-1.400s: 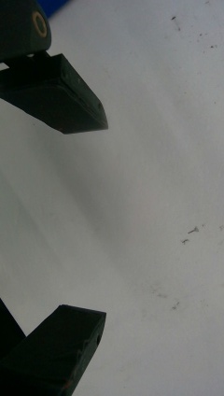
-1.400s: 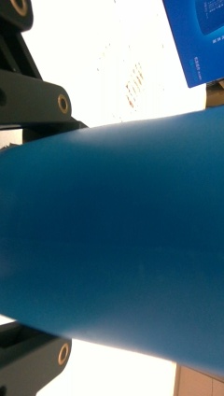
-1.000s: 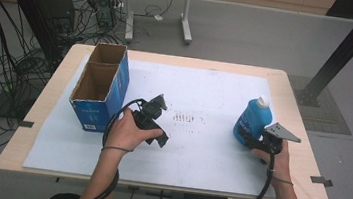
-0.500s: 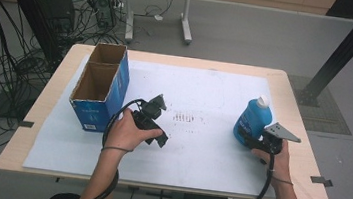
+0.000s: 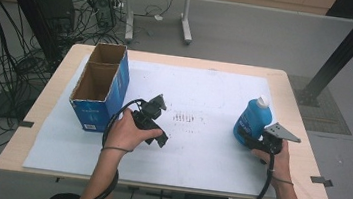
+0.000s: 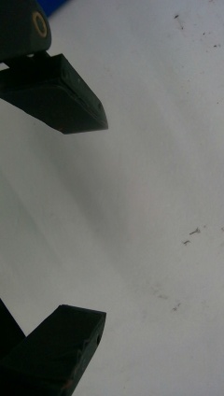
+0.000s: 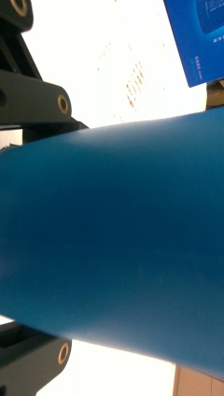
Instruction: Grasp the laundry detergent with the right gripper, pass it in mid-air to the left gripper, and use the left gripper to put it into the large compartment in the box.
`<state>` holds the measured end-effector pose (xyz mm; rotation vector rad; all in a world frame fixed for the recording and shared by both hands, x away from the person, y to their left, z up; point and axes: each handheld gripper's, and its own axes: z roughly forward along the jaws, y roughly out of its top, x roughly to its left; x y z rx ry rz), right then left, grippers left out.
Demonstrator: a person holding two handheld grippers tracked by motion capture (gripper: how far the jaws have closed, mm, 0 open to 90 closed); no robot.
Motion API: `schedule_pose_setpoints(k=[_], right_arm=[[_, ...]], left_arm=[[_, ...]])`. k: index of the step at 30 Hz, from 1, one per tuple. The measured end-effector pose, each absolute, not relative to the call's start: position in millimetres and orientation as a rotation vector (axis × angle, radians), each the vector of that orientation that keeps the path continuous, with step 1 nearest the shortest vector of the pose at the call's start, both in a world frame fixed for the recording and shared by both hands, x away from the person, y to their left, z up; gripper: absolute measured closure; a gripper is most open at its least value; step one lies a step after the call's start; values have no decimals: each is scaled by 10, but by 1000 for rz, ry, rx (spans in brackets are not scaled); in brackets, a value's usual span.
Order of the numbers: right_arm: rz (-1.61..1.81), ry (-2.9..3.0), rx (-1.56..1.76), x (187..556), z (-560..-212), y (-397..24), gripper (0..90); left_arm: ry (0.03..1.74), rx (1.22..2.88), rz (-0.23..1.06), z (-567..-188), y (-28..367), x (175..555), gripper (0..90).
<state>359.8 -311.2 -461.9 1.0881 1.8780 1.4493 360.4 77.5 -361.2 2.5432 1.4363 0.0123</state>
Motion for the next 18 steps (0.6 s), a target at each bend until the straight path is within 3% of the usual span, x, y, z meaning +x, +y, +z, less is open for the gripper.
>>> schedule_pose_setpoints(k=[18], right_arm=[[1456,1873,1089,3598,-4625,-3113,395]], left_arm=[[1438,2545,8,-3620,776,3601,84]])
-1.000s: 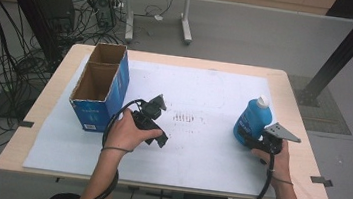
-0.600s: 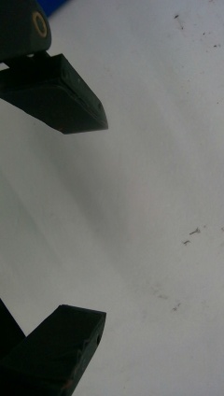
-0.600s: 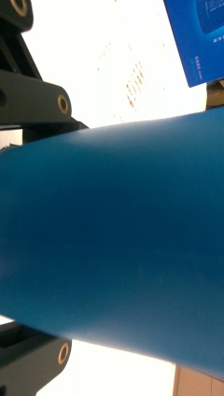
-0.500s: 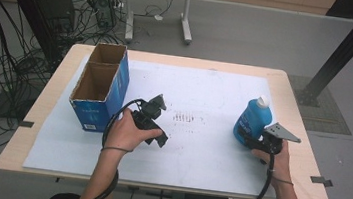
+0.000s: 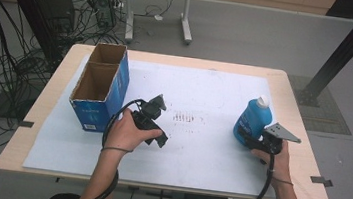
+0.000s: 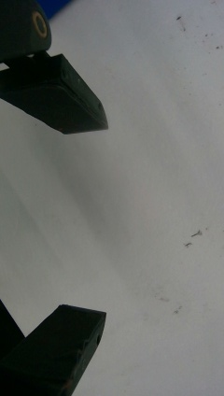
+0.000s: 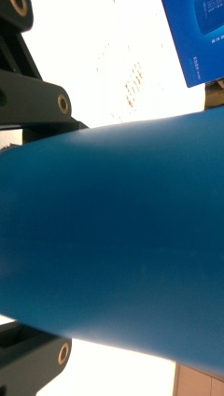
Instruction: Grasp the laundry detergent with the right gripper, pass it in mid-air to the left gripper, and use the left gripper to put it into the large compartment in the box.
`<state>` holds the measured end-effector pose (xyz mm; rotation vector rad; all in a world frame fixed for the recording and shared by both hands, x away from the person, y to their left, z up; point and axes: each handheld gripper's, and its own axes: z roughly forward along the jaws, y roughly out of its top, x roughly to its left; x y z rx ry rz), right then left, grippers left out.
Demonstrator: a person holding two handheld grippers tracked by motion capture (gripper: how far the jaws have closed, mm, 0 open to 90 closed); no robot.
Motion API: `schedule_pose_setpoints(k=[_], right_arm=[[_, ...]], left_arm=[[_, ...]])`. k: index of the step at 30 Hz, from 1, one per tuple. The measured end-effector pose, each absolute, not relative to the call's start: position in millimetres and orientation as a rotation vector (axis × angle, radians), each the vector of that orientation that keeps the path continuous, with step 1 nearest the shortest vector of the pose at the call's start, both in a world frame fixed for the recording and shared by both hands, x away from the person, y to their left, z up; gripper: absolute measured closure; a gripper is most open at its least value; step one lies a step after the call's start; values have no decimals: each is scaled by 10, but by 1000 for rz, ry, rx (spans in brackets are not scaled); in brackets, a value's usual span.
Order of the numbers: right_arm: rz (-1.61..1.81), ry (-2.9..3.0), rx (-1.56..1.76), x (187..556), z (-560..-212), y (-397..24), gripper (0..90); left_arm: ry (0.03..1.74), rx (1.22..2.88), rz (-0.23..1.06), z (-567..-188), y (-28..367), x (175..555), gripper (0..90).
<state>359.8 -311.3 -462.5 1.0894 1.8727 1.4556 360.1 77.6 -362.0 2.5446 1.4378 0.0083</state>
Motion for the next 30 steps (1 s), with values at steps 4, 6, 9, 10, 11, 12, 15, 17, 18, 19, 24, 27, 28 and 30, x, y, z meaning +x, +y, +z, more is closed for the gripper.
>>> schedule_pose_setpoints(k=[4,6,9,10,11,12,15,17,18,19,24,27,28,30], right_arm=[[1454,1874,1089,3598,-4624,-3113,396],[1454,1874,1089,3598,-4624,-3113,395],[1454,1873,1088,3597,-4624,-3113,396],[1455,1873,1089,3597,-4625,-3113,396],[1455,1873,1088,3597,-4625,-3113,396],[1454,1872,1088,3596,-4625,-3112,396],[1455,1870,1089,3595,-4626,-3111,396],[1456,1866,1084,3593,-4631,-3111,396],[1458,1862,1084,3590,-4635,-3110,397],[1460,1860,1083,3591,-4637,-3111,396],[1460,1857,1081,3589,-4639,-3111,397],[1461,1858,1081,3590,-4638,-3112,397],[1461,1857,1081,3590,-4638,-3111,397],[1458,1860,1080,3588,-4635,-3109,398]], left_arm=[[1437,2546,10,-3614,776,3603,85],[1438,2544,12,-3612,780,3604,85],[1439,2543,11,-3617,780,3601,85],[1441,2543,12,-3618,779,3598,85],[1440,2545,13,-3619,780,3596,85],[1437,2549,12,-3617,782,3596,85],[1440,2543,15,-3611,787,3596,85],[1437,2545,15,-3608,789,3595,85],[1437,2545,15,-3607,789,3595,85],[1440,2542,16,-3606,787,3595,85],[1438,2538,10,-3604,775,3595,85],[1434,2544,7,-3601,773,3594,85],[1436,2542,7,-3597,775,3594,85],[1436,2541,13,-3586,773,3588,85]])
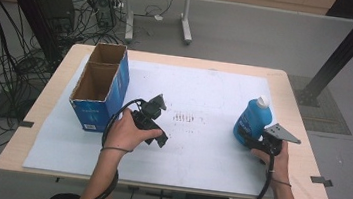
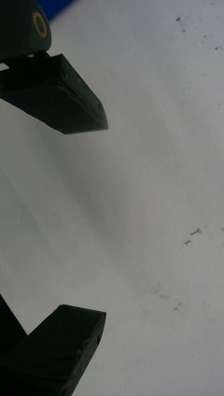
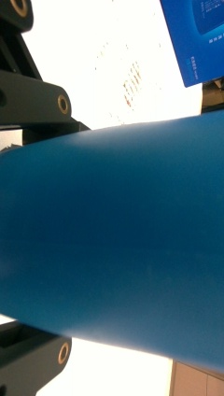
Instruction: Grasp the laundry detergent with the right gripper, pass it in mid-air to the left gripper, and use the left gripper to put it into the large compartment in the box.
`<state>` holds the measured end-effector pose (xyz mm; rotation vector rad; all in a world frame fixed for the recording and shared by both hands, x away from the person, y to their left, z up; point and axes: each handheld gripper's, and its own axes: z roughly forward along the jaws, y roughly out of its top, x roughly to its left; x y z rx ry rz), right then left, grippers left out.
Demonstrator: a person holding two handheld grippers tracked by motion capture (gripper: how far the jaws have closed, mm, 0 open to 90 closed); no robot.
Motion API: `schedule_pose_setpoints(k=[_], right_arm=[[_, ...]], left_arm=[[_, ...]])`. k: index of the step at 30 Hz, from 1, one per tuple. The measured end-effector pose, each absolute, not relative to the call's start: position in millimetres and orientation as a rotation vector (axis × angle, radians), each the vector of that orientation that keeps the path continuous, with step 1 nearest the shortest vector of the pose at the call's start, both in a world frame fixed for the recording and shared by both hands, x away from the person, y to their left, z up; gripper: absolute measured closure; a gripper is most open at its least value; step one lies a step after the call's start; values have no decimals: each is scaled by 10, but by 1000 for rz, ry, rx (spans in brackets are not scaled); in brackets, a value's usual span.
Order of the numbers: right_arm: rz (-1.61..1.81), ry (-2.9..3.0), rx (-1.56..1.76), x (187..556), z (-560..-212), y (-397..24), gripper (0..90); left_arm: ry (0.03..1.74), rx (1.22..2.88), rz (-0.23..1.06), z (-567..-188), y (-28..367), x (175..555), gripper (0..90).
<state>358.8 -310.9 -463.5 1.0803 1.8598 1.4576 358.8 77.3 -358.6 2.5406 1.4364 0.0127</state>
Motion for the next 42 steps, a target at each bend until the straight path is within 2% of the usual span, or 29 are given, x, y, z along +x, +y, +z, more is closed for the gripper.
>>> schedule_pose_setpoints(k=[8,22,42], right_arm=[[1489,1881,1071,3601,-4615,-3136,403],[1535,1990,1011,3565,-4348,-3070,401],[1698,2129,866,3583,-4156,-2923,401]], left_arm=[[1406,2559,25,-3515,781,3578,85],[1279,2575,19,-3180,991,3549,84],[982,2686,27,-2615,971,3485,82]])
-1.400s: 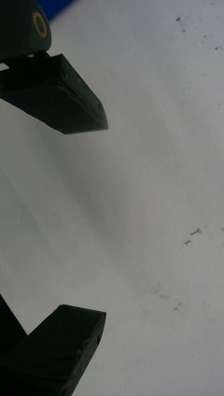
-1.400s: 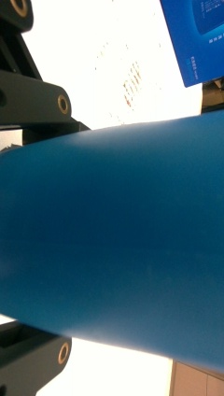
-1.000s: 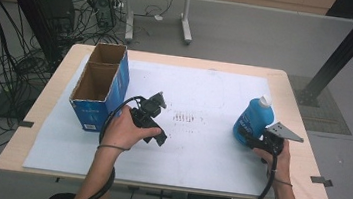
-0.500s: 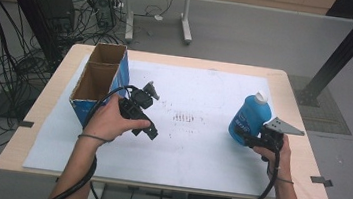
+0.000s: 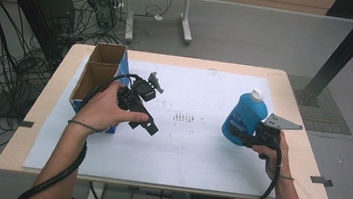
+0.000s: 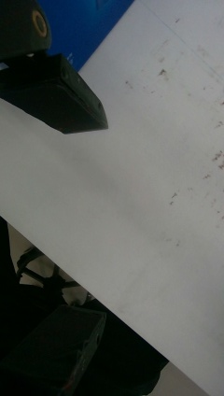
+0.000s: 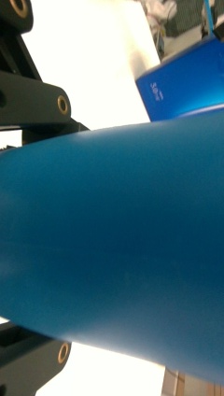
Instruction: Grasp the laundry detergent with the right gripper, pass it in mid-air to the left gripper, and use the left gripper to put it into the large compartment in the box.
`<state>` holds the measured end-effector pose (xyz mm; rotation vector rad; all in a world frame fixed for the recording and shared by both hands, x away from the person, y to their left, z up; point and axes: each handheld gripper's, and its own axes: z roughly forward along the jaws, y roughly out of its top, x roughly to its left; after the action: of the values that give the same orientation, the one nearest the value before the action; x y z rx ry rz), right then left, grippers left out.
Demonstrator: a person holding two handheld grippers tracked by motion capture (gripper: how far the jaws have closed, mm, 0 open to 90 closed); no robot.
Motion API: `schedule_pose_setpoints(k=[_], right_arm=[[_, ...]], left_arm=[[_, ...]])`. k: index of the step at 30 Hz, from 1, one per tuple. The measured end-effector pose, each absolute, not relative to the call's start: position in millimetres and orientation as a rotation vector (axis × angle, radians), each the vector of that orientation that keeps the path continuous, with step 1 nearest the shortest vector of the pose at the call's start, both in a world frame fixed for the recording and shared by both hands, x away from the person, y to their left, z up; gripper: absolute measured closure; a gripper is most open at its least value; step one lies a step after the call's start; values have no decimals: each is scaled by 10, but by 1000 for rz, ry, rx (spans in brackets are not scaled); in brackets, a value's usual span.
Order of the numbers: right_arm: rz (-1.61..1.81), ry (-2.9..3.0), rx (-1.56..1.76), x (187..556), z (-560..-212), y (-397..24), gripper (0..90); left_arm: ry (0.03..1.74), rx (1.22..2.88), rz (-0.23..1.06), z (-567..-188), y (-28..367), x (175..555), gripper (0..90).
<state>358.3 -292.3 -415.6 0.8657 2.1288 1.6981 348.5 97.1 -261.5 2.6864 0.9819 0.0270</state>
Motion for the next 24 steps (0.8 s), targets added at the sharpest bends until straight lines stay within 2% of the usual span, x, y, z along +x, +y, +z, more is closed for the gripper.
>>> schedule_pose_setpoints(k=[24], right_arm=[[1815,2373,547,3543,-3929,-2594,401]], left_arm=[[690,2786,25,-2116,883,3394,83]])
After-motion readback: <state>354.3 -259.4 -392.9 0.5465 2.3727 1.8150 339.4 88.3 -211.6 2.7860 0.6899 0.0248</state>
